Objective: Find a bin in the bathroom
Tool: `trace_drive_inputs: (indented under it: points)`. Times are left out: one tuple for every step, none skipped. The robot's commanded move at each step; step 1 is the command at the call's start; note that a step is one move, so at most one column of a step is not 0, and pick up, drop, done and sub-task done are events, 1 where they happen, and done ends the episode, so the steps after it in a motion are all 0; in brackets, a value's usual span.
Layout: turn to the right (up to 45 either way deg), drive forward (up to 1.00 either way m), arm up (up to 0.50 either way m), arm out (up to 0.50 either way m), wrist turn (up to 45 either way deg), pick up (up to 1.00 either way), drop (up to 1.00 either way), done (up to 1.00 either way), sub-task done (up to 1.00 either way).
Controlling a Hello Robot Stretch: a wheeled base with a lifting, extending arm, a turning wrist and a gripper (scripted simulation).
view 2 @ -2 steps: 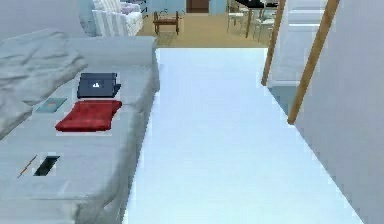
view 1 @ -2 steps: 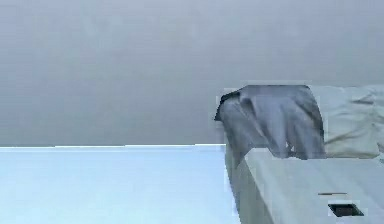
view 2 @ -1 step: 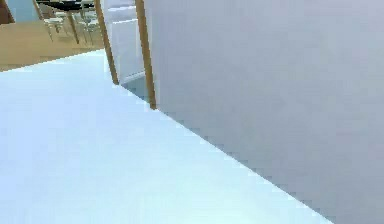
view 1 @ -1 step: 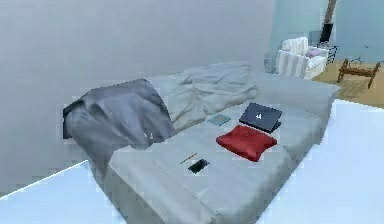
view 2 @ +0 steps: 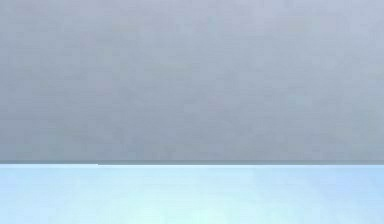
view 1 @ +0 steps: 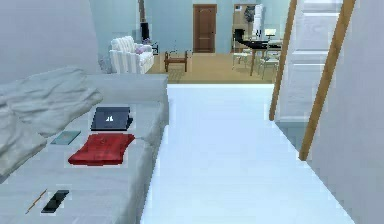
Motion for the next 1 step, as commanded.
trace_drive_inputs:
  points:
    - [3.0,0.00,0.00,0.00,0.0,0.00,0.00,0.00,0.00]
